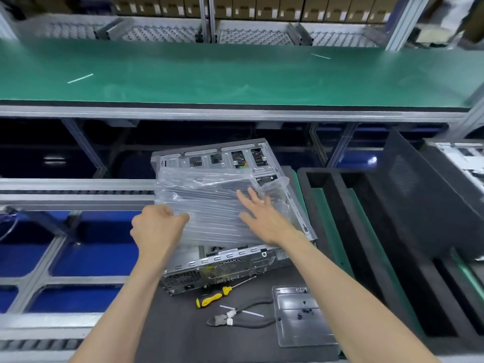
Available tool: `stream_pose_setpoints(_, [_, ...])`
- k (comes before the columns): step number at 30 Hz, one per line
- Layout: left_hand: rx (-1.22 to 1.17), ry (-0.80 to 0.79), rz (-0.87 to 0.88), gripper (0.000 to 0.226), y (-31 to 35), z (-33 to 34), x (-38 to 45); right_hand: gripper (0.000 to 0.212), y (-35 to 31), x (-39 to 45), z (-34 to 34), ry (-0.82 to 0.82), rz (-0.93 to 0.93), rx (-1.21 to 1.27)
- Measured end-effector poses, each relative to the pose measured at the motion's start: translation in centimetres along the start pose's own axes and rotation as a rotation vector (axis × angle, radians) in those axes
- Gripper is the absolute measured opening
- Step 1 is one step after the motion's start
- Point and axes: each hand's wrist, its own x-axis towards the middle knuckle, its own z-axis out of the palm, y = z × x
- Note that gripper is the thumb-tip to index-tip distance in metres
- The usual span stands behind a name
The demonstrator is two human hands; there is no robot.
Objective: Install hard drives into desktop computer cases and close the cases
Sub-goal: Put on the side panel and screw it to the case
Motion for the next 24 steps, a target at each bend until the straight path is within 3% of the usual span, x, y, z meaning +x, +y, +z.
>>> stream_pose_setpoints(3, [-0.032,-0.102,0.0,0.025,-0.1,-0.5,0.8,0.074,-0.5,0.6,0.5,-0.113,0.025,-0.016])
stream_pose_setpoints(7, [-0.31,-0.239,-0.069,0.059,-0.3,-1.6,2.1,0.079,-0.9,1.7,0.1,-0.192,0.073,-0.06])
stream_pose_setpoints(9, [-0.441,-0.347,-0.057,0.062,0.0,-2.0,2.6,0.076,-1.1,1.5,0.3,-0.144,0.027,-0.16])
stream_pose_setpoints(13, [-0.228,-0.375,0.027,0.072,1.6,-1.5,2.7,0.074,-1.7,1.2,1.3,-0.065,-0.211,-0.191])
stream_pose_setpoints(18, [0.118,-0.352,0.203,0.073,5.9,0.9,1.3,0.051,-3.1,2.3,2.2,-0.176,-0.156,-0.315])
stream_pose_setpoints(21, [0.226,-0.519,0.283,0.074,8.4,3.7,-0.1,0.055,-4.2,2.8,2.2,-0.267,-0.076,-0.429])
stream_pose_setpoints(24, [0.363,-0.644,0.346,0.054,10.2,6.1,0.0,0.041,-4.0,3.0,2.0,-0.226,-0.066,-0.339])
